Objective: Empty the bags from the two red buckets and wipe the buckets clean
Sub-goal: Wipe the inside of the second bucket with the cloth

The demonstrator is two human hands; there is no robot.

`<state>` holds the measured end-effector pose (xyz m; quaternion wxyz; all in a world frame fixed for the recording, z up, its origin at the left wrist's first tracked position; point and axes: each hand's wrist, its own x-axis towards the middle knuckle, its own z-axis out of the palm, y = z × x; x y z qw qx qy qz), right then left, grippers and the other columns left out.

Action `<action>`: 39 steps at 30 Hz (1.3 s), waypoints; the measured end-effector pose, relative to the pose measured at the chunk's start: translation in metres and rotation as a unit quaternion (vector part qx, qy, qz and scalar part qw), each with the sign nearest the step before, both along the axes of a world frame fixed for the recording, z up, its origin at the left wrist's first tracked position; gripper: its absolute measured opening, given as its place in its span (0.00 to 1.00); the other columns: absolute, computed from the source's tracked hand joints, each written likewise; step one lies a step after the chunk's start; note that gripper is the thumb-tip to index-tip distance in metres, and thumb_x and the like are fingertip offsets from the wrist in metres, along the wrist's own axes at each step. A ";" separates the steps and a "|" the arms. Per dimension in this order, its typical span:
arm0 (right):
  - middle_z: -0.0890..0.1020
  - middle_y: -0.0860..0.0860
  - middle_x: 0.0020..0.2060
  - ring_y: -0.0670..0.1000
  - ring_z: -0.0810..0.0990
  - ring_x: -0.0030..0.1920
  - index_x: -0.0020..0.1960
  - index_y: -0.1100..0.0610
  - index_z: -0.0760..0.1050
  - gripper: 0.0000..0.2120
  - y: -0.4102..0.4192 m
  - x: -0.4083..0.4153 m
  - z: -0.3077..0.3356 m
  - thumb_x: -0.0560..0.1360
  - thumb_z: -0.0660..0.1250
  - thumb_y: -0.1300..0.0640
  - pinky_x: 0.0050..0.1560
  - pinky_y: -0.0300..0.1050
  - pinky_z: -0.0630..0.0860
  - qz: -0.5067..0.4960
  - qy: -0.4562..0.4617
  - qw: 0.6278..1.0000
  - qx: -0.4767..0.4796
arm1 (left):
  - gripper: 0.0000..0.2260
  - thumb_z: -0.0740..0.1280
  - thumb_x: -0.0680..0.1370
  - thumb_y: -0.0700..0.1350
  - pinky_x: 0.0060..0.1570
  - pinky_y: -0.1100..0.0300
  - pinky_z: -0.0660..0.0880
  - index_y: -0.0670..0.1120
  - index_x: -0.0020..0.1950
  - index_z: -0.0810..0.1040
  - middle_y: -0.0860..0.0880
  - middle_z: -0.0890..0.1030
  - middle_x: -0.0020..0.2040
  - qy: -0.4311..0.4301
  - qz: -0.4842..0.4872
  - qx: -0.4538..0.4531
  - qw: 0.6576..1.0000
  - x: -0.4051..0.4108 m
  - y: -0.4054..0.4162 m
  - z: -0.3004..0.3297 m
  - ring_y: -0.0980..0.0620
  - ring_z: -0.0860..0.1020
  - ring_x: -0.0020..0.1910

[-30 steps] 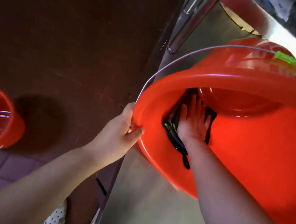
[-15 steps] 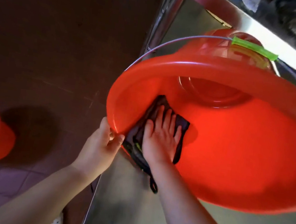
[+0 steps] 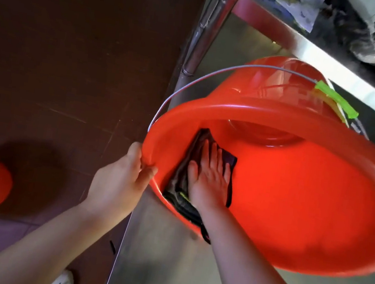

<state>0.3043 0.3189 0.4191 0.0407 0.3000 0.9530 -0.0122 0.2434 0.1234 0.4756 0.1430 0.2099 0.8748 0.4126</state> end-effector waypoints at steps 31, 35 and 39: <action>0.52 0.51 0.77 0.50 0.48 0.77 0.78 0.53 0.47 0.34 -0.022 0.007 0.002 0.76 0.44 0.38 0.75 0.53 0.45 -0.006 -0.006 1.000 0.000 | 0.08 0.66 0.78 0.42 0.51 0.44 0.76 0.54 0.51 0.69 0.53 0.82 0.44 -0.148 -0.006 0.206 0.967 -0.012 -0.001 -0.024 0.55 0.81 0.45; 0.49 0.51 0.78 0.49 0.47 0.77 0.78 0.53 0.44 0.33 0.051 -0.024 0.002 0.79 0.50 0.41 0.75 0.54 0.45 -0.034 -0.033 0.999 0.009 | 0.06 0.65 0.77 0.50 0.49 0.48 0.77 0.58 0.52 0.70 0.60 0.80 0.44 -0.089 -0.031 0.196 0.976 -0.032 -0.002 -0.009 0.59 0.80 0.45; 0.49 0.51 0.78 0.49 0.47 0.77 0.78 0.53 0.45 0.31 0.088 -0.035 -0.001 0.80 0.49 0.43 0.75 0.54 0.44 -0.063 -0.025 0.998 -0.005 | 0.11 0.65 0.74 0.58 0.45 0.61 0.77 0.60 0.55 0.71 0.60 0.80 0.46 -0.089 -0.044 0.224 0.970 -0.034 0.004 -0.005 0.58 0.80 0.46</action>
